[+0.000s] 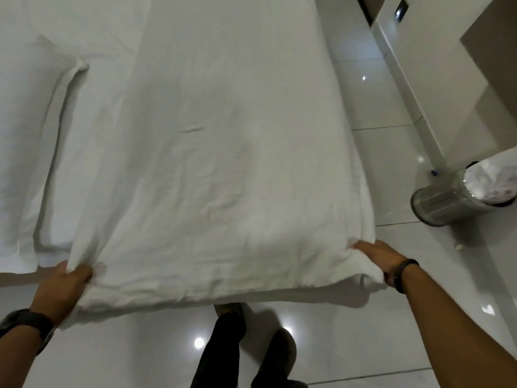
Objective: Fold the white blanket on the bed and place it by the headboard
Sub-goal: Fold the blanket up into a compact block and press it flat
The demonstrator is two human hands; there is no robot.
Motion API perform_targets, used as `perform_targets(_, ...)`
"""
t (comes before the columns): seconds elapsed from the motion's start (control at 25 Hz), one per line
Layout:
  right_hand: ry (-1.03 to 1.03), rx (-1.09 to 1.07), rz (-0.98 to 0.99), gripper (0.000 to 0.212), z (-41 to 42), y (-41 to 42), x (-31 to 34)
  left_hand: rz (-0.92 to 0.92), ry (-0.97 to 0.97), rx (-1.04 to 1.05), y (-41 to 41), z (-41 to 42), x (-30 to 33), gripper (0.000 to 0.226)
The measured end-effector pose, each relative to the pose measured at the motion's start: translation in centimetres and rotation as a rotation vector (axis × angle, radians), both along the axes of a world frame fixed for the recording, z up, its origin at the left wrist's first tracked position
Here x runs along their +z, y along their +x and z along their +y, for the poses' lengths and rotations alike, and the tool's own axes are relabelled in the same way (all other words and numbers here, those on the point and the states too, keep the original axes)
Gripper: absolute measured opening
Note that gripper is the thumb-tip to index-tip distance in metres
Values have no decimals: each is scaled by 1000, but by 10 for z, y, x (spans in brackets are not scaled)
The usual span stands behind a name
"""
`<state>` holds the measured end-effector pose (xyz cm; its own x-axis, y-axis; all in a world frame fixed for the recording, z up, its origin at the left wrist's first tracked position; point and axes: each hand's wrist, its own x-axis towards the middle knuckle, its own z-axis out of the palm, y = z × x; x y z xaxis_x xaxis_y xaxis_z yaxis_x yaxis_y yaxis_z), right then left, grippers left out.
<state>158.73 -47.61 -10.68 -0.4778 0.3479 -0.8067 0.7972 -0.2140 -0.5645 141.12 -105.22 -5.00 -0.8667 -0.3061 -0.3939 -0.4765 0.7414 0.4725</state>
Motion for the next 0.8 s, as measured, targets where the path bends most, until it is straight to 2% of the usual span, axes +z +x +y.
perform_targets(0.12,34,71,-103,24,-10,20,1,-115,78,-25,8,8,6,51)
perform_targets(0.24,176,-91,-74,24,-20,32,5,-231,17,-127,18,10,22,86)
perform_targets(0.32,256,-144,-30,26,-23,38,20,-267,-20,-156,25,11,43,95)
perform_targets(0.56,346,-72,-76,26,-47,103,29,-233,-36,-110,102,2,56,68)
perform_targets(0.72,353,-47,-39,23,-43,120,84,-242,-7,-83,126,2,93,65)
perform_targets(0.8,326,-111,15,21,-32,113,115,-250,107,-51,118,5,119,58)
